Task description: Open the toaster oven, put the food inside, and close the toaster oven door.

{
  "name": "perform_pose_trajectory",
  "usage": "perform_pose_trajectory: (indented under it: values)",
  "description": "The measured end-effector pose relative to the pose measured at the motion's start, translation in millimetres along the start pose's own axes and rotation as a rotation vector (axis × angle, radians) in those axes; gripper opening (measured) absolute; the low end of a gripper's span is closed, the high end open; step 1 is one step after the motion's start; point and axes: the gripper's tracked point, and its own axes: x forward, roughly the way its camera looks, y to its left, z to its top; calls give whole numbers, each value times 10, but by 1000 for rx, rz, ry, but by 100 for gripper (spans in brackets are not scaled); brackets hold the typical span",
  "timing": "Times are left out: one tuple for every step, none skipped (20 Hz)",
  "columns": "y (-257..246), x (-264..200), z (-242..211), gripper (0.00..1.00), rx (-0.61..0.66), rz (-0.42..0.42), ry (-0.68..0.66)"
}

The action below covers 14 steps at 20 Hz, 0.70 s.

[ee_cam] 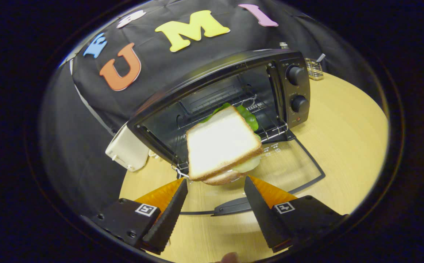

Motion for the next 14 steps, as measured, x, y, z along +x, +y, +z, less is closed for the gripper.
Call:
perform_pose_trajectory:
  values:
    - [-6, -85, -12, 100, -34, 6, -9]
    - [-22, -182, -31, 100, -72, 8, -18]
    - [-58, -288, -62, 100, -113, 4, -29]
    - [-87, -370, -92, 100, -142, 0, -42]
    - [-122, -457, -147, 100, -172, -7, -53]
    - [-165, -537, -214, 100, -205, -16, -59]
    - [-206, -602, -268, 100, -227, -25, -70]
    - [-236, -649, -329, 100, -250, -30, -81]
    - [-276, -682, -401, 100, -273, -33, -93]
    - [-331, -688, -454, 100, -282, -47, -105]
    - [-395, -682, -505, 100, -283, -58, -115]
    - [-443, -642, -548, 100, -278, -68, -120]
    - [-503, -594, -595, 100, -270, -81, -118]
    - [-542, -532, -643, 100, -259, -89, -111]
